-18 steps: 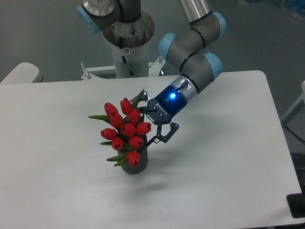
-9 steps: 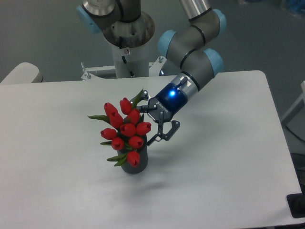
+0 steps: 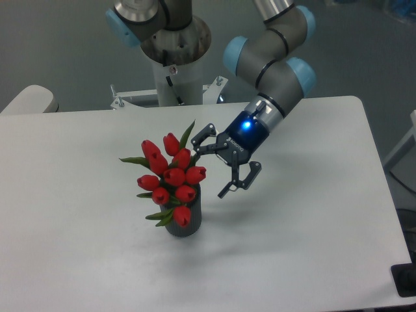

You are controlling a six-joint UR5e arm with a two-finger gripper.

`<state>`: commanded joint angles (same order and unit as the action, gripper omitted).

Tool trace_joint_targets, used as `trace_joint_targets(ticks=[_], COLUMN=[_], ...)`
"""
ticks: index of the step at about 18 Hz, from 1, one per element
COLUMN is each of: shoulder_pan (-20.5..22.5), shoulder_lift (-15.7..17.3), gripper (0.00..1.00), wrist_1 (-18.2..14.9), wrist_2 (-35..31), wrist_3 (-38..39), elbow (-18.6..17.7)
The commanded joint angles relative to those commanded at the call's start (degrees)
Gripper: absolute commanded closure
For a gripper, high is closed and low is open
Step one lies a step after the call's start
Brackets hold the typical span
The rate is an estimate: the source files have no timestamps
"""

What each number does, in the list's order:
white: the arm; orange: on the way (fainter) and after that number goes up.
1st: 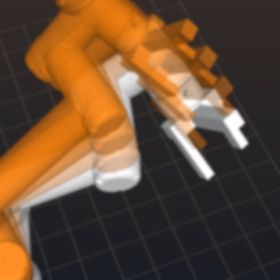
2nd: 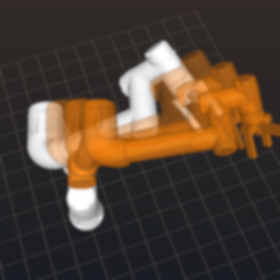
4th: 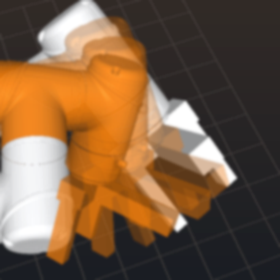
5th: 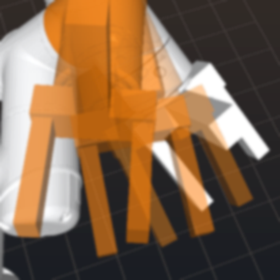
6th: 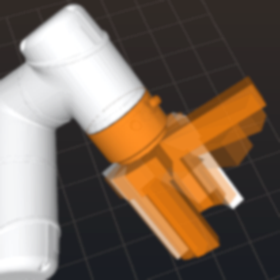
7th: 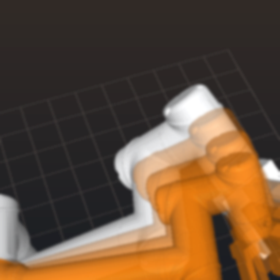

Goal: Insert the flowers into the vase

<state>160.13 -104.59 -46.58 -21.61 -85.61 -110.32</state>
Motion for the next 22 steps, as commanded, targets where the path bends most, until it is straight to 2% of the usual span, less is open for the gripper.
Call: trace_joint_targets(ticks=[3,6,10,16,19,22], shoulder_pan=[0.7,0.62,0.18,0.09,0.18,0.0], shoulder_lift=[-0.35,-1.31,-5.26,-12.21,-13.97,-15.38], gripper=[0.0,0.0,0.0,0.0,0.0,0.0], wrist_1=[-0.09,-0.61,-0.97,-1.14,-1.93,-3.33], wrist_2=[-6.4,-15.97,-25.04,-31.99,-34.19,-40.68], wrist_3=[0.62,3.16,4.75,3.7,2.56,-3.67], elbow=[4.83,10.54,19.77,32.78,35.17,37.62])
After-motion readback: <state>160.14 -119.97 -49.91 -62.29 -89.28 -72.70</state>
